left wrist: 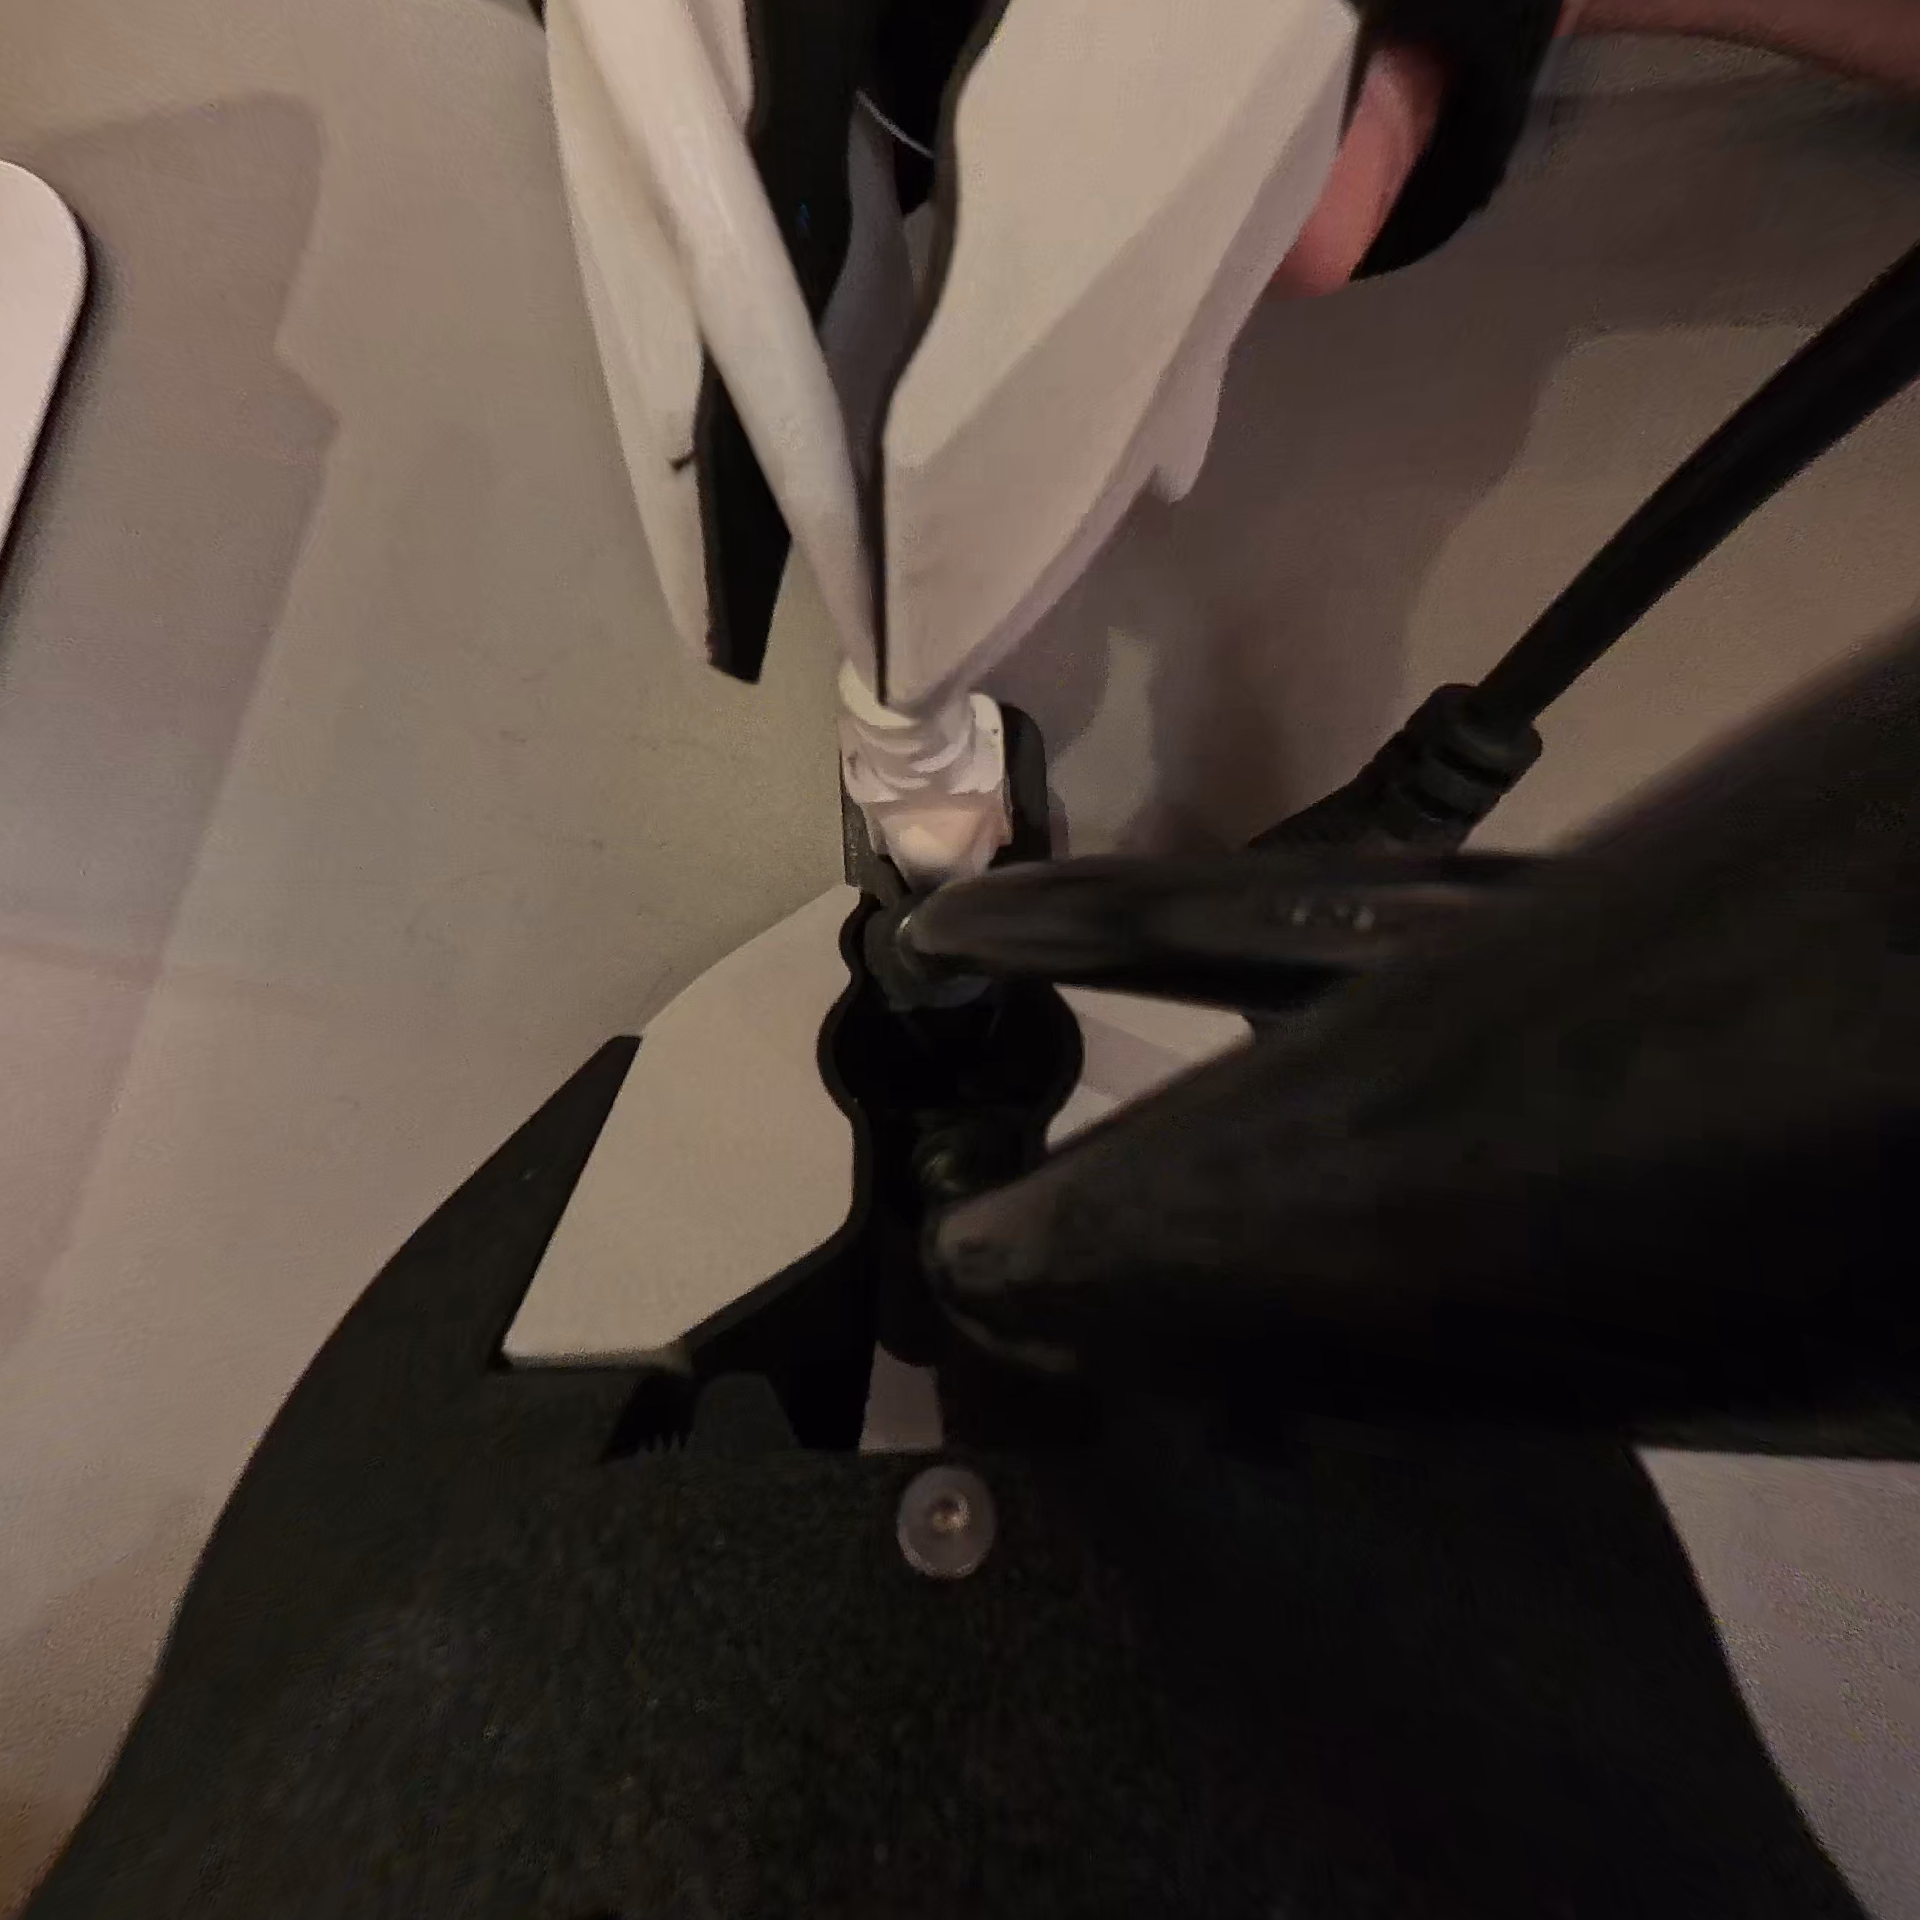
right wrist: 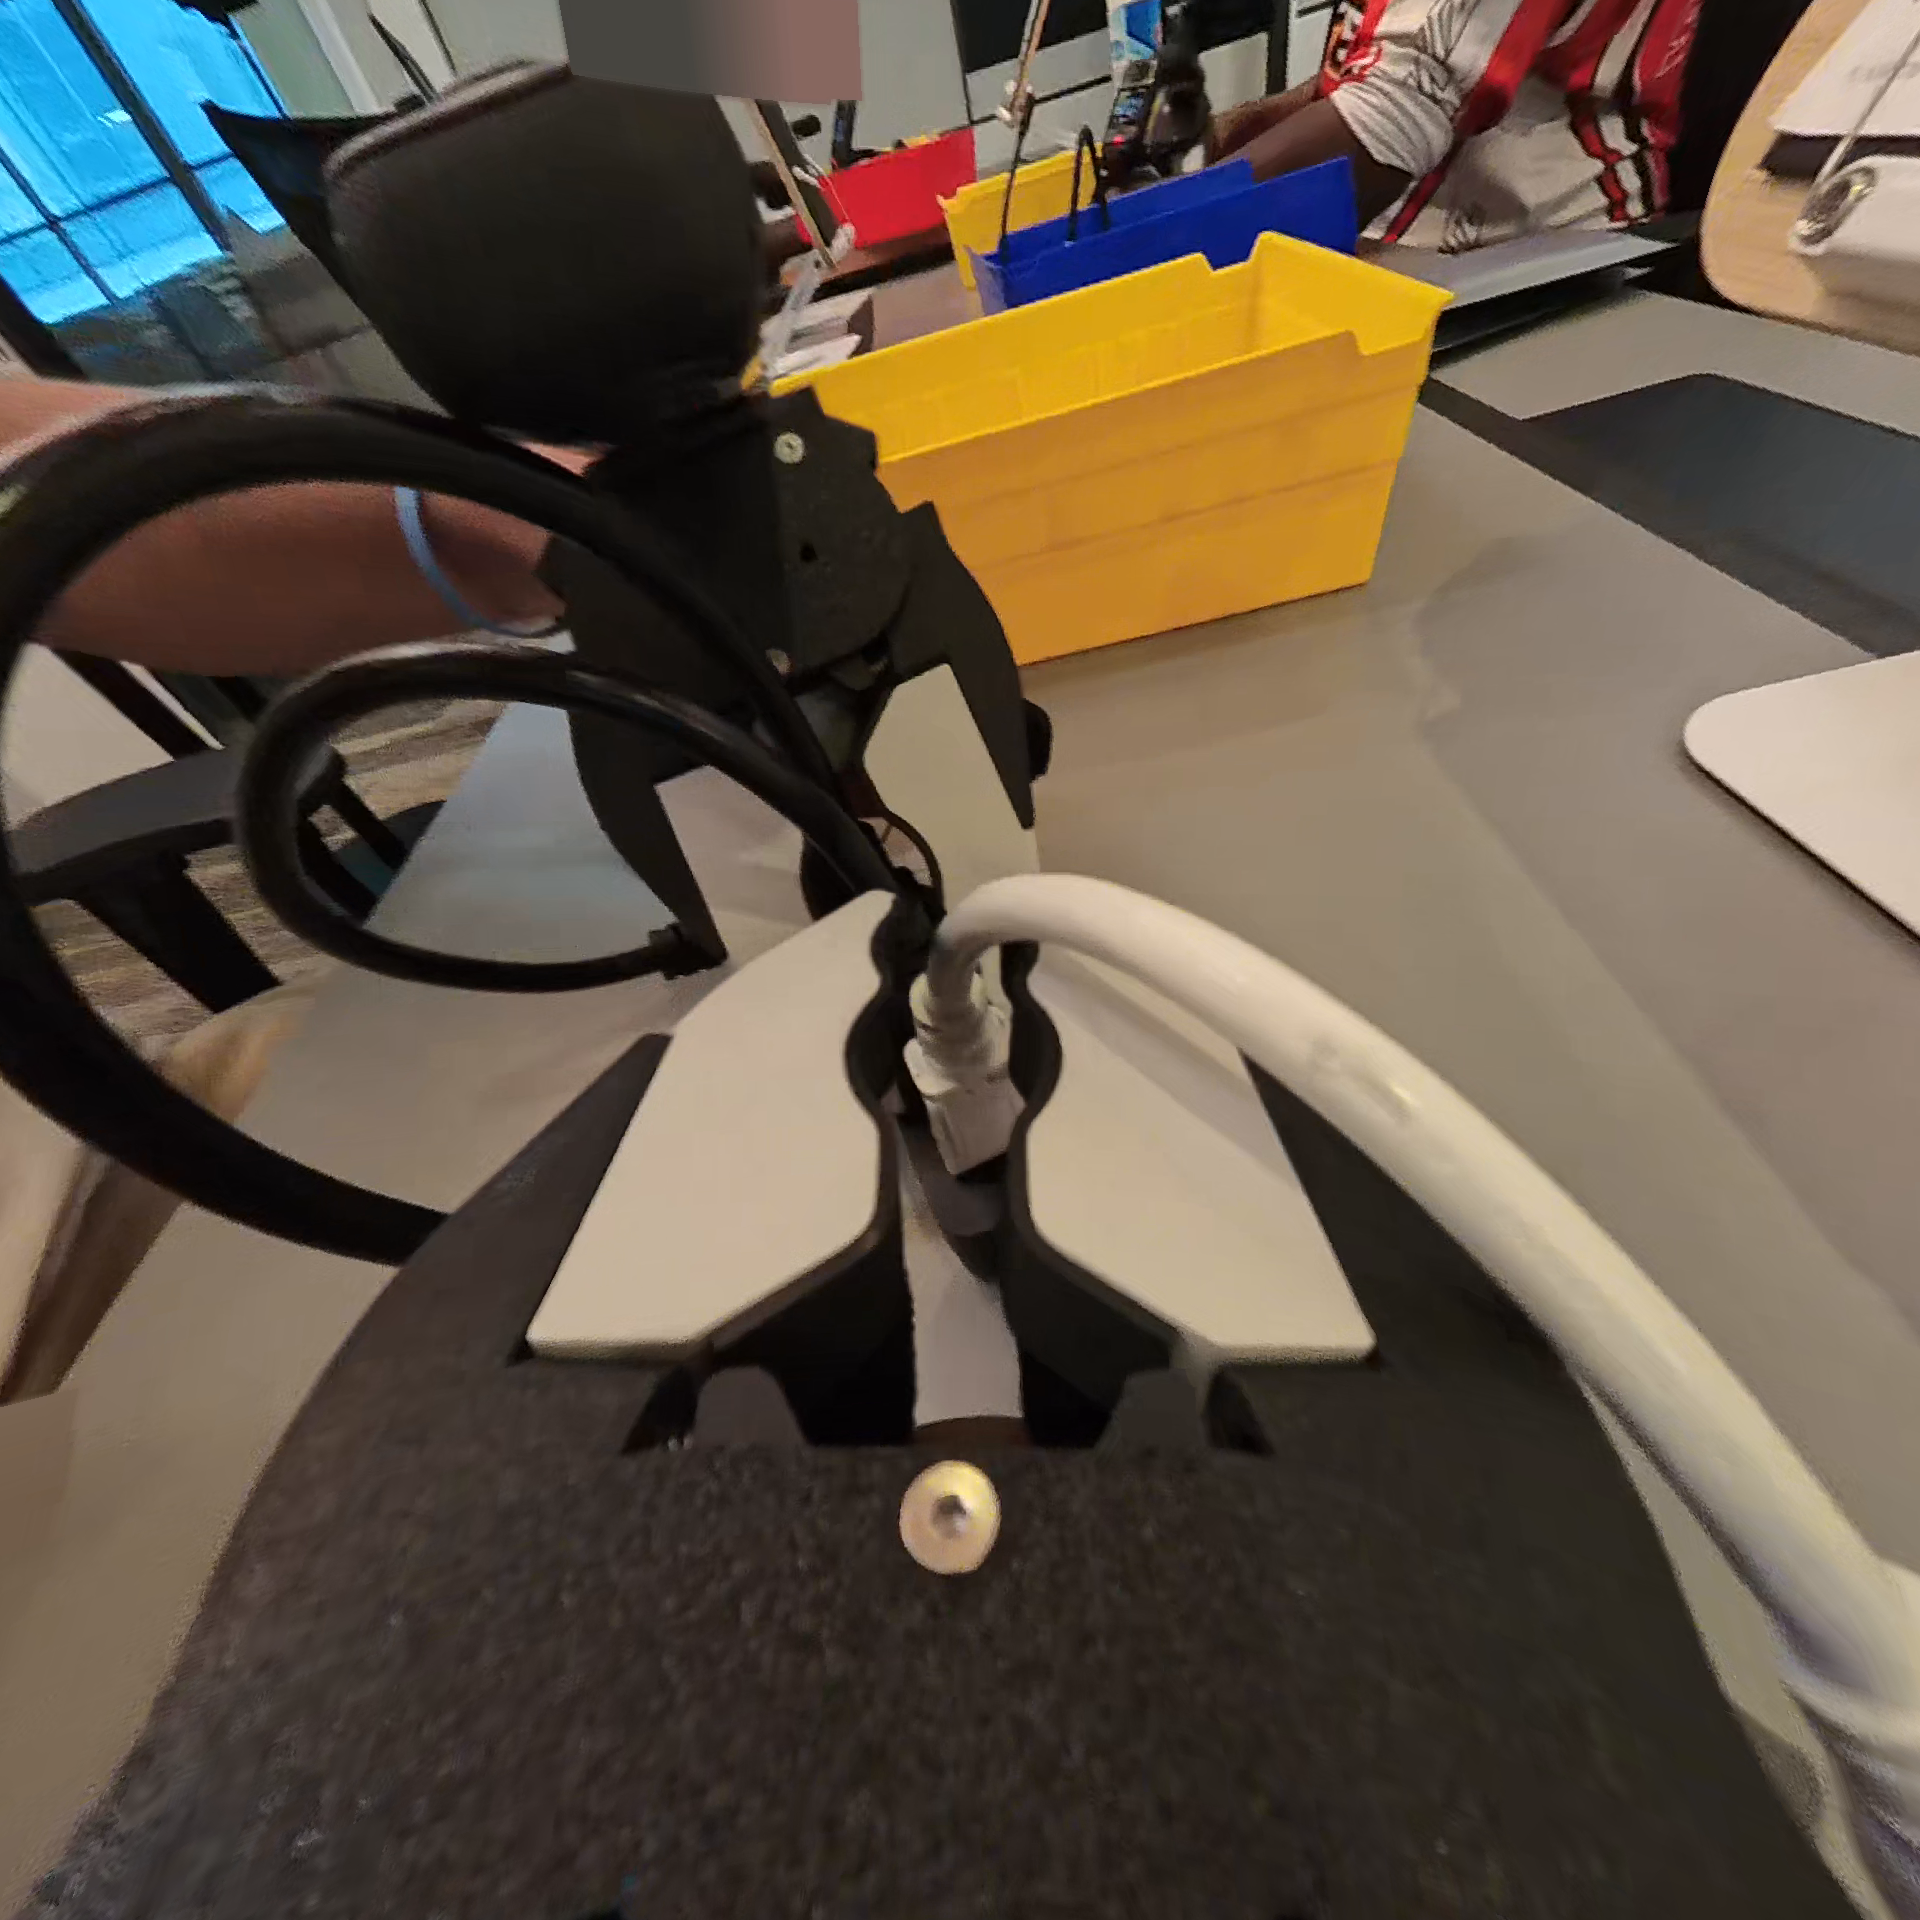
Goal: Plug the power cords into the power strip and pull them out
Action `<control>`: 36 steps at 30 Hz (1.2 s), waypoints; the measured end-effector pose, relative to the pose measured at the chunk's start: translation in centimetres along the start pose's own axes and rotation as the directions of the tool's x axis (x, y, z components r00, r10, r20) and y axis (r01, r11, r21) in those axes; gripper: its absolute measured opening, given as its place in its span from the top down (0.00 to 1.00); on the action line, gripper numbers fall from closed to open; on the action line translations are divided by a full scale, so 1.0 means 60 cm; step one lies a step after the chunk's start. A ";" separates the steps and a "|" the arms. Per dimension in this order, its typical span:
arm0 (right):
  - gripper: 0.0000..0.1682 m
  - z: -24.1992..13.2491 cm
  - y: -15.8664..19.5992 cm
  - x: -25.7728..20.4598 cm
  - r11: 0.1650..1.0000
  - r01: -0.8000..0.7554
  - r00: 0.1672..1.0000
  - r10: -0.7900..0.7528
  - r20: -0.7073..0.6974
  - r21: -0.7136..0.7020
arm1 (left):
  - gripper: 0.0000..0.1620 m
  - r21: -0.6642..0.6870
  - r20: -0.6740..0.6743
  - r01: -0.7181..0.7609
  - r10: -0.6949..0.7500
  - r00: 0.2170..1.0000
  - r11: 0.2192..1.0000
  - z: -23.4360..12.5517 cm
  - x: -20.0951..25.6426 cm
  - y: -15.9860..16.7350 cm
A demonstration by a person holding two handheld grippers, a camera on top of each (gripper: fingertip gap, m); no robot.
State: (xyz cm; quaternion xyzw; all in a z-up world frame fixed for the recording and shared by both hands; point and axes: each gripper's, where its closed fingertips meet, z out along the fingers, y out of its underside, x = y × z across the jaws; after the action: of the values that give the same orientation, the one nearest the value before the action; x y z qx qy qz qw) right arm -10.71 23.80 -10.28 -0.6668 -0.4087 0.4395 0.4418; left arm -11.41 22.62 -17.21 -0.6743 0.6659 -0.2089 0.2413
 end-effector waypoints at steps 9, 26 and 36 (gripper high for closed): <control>0.82 0.004 0.062 0.011 0.982 0.023 0.998 -0.034 -0.055 -0.187 | 0.77 0.037 0.038 0.064 -0.065 0.997 0.997 -0.008 -0.001 0.009; 0.78 0.016 0.113 0.023 0.914 0.092 0.994 -0.106 -0.014 -0.395 | 0.74 0.041 0.056 0.008 -0.010 0.998 0.999 0.010 -0.001 0.026; 0.85 0.036 0.093 0.015 0.915 0.220 0.975 -0.198 0.097 -0.339 | 0.73 0.104 0.005 -0.029 0.029 1.000 0.994 0.008 -0.005 0.025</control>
State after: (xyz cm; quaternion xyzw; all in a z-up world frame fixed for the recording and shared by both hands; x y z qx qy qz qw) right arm -11.65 23.60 -16.24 -0.6732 -0.5618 0.3305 0.3491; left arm -12.32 22.92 -18.46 -0.6515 0.6633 -0.2386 0.2805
